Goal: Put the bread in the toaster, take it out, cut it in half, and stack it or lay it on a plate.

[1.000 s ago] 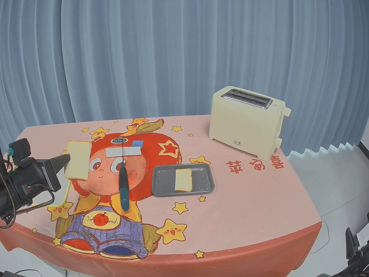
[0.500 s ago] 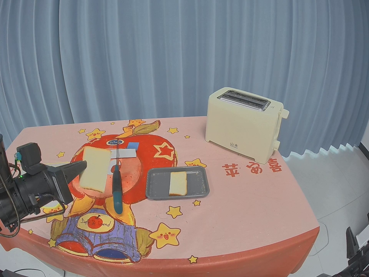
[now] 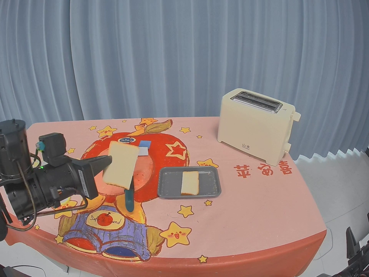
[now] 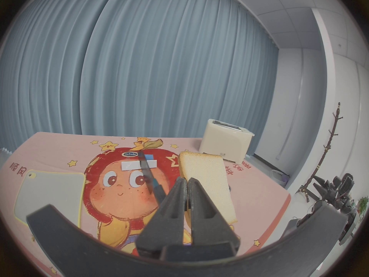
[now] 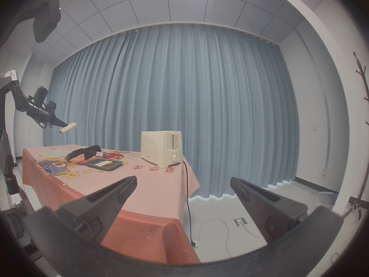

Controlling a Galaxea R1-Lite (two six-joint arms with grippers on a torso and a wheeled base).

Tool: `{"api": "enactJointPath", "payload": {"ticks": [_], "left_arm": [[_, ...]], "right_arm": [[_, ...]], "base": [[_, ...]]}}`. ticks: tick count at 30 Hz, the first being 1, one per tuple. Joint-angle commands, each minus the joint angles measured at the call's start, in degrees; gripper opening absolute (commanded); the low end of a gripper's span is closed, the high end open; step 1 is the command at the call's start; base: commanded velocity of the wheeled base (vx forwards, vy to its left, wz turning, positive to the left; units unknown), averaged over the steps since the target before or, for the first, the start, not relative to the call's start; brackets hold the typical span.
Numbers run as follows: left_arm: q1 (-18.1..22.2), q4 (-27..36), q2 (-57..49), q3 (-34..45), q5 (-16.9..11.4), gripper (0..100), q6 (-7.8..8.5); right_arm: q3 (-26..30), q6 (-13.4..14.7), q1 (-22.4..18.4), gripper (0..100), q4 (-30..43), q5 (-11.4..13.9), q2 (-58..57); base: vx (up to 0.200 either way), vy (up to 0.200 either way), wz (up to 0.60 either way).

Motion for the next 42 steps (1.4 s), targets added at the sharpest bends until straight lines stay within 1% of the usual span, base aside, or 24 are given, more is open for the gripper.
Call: {"api": "enactJointPath", "payload": {"ticks": [1,2,5,6,7,10,12,16,18,19,20,22,24,25,26,27,28,32,33,34,37,38,40,42], "left_arm": [[-3.78,-0.45,9.86,-3.0,3.91,0,0.74],[-4.66,-0.45,11.35,-3.97,4.27,0,1.26],[-6.59,-0.01,13.82,-7.93,4.44,0,1.17],[-6.59,-0.01,13.99,-8.1,4.44,0,1.17],[-6.68,0.08,16.45,-10.74,4.44,0,1.09],[-6.77,0.25,20.93,-14.69,4.53,0,0.82],[-6.77,0.25,23.4,-16.98,4.71,0,-0.23],[-7.12,0.61,26.74,-20.58,5.32,0,-3.22],[-7.91,1.66,27.09,-21.46,5.41,0,-3.92],[-7.91,1.66,27.09,-21.46,5.41,0,-3.92],[-8.53,3.95,27.53,-23.04,5.41,0,-4.45],[-8.7,5.35,28.67,-24.36,5.41,0,-5.07],[-9.14,5.44,30.25,-25.5,5.5,0,-6.56],[-9.23,5.44,30.34,-25.59,5.5,0,-6.74],[-9.85,5.62,31.04,-26.82,5.76,0,-8.67],[-9.85,5.62,31.04,-26.82,5.76,0,-8.67],[-10.29,5.79,31.22,-27.7,5.76,0,-9.9],[-10.9,5.88,32.71,-27.79,5.94,0,-10.08],[-11.08,5.88,33.24,-27.53,5.94,0,-10.43],[-11.16,5.88,33.5,-27.35,6.2,0,-11.13],[-11.34,5.88,35.17,-27.0,8.57,0,-13.77],[-11.43,5.79,35.96,-26.65,8.92,0,-14.73],[-11.87,5.44,36.58,-25.86,9.01,0,-15.44],[-11.96,5.35,36.67,-25.42,8.75,0,-15.61]], "right_arm": [[1.01,-0.04,0.02,100,0.01,0.07,-0.93],[1.01,-0.04,0.02,100,0.01,-0.01,-0.93],[1.01,-0.04,0.02,100,0.01,0.07,-0.93],[1.01,-0.04,0.02,100,0.01,0.07,-0.93],[1.01,-0.31,0.02,100,0.01,0.34,-0.93],[1.01,-0.13,0.02,100,0.01,0.34,-0.93],[1.01,-0.13,0.02,100,0.01,0.34,-0.93],[1.01,-0.13,0.02,100,0.01,0.34,-0.93],[1.01,-0.13,0.02,100,0.01,0.34,-0.93],[1.01,-0.13,0.02,100,0.01,0.34,-0.93],[1.01,-0.13,0.02,100,0.01,0.34,-0.93],[1.01,-0.13,0.02,100,0.01,0.34,-0.93],[1.01,-0.13,0.02,100,0.01,0.34,-0.93],[1.01,-0.13,0.02,100,0.01,0.34,-0.93],[1.01,-0.13,0.02,100,0.01,0.34,-0.93],[1.01,-0.13,0.02,100,0.01,0.34,-0.93],[1.01,-0.13,0.02,100,0.01,0.34,-0.93],[1.01,-0.13,0.02,100,0.01,0.34,-0.93],[1.01,-0.13,0.02,100,0.01,0.34,-0.93],[1.01,-0.13,0.02,100,0.01,0.34,-0.93],[1.01,-0.13,0.02,100,0.01,0.34,-0.93],[1.01,-0.13,0.02,100,0.01,0.34,-0.93],[1.01,-0.13,0.02,100,0.01,0.34,-0.93],[1.01,-0.13,0.02,100,0.01,0.34,-0.93]], "base": [[0.0,0.0,0.0],[0.0,0.0,0.0],[0.0,0.0,0.0],[0.0,0.0,0.0],[0.0,0.0,0.0],[0.0,0.0,0.0],[0.0,0.0,0.0],[0.0,0.0,0.0],[0.0,0.0,0.0],[0.0,0.0,0.0],[0.0,0.0,0.0],[0.0,0.0,0.0],[0.0,0.0,0.0],[0.0,0.0,0.0],[0.0,0.0,0.0],[0.0,0.0,0.0],[0.0,0.0,0.0],[0.0,0.0,0.0],[0.0,0.0,0.0],[0.0,0.0,0.0],[0.0,0.0,0.0],[0.0,0.0,0.0],[0.0,0.0,0.0],[0.0,0.0,0.0]]}}
